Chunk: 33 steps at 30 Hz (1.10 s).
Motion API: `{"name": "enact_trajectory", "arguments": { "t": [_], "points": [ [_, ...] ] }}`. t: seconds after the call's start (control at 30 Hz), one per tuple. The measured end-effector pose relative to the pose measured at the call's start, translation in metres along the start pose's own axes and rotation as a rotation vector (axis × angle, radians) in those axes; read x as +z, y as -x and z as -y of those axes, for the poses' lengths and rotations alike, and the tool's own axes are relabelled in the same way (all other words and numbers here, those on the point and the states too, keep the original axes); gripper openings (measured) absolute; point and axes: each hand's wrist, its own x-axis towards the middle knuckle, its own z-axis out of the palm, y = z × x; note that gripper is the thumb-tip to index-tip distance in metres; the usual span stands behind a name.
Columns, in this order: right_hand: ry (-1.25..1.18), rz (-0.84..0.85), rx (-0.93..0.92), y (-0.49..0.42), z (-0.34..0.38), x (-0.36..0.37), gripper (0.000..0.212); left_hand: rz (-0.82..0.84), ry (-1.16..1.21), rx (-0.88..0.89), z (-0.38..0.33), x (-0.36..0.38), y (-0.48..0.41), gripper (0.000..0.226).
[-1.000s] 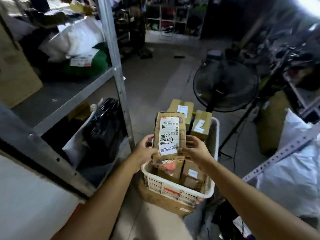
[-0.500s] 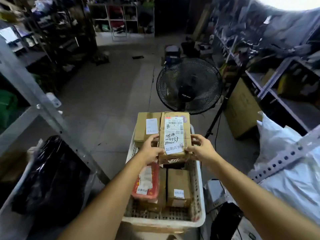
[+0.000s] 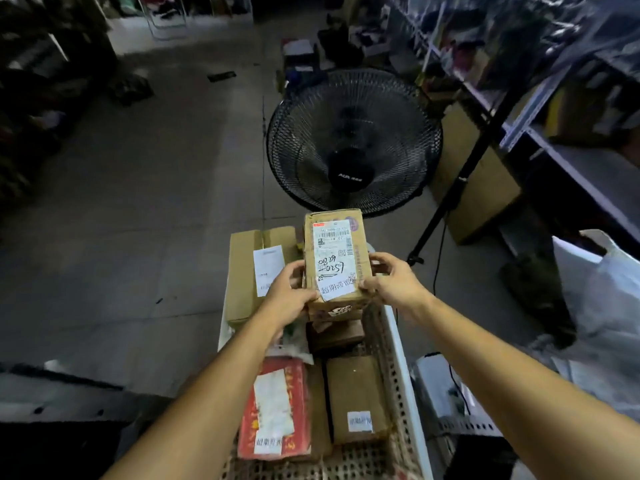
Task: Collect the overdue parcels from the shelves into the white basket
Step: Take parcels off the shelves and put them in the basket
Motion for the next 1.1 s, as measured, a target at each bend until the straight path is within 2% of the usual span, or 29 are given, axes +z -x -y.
{"name": "enact_trajectory", "arguments": {
  "t": [0.33, 0.7, 0.93, 1.03, 1.1],
  "points": [
    [0.065, -0.017, 0.075, -0.083, -0.02, 0.016, 0.064, 0.017, 0.046, -0.078, 0.012, -0.008, -0.068, 0.07],
    [0.136, 0.011, 0.136, -0.095, -0.027, 0.015, 0.064, 0.041, -0.007, -0.151, 0.016, -0.005, -0.077, 0.069],
    [0.364, 0.039, 0.111, -0.094, -0.028, 0.015, 0.067, 0.033, -0.218, -0.122, 0.013, -0.008, -0.079, 0.069],
    [0.556, 0.059, 0.102, -0.091, -0.016, 0.014, 0.06, 0.026, -0.35, -0.086, 0.005, -0.011, -0.075, 0.064],
    [0.699, 0.053, 0.08, -0.086, -0.002, 0.014, 0.049, 0.018, -0.448, -0.048, -0.005, -0.015, -0.069, 0.054]
  ]
}}
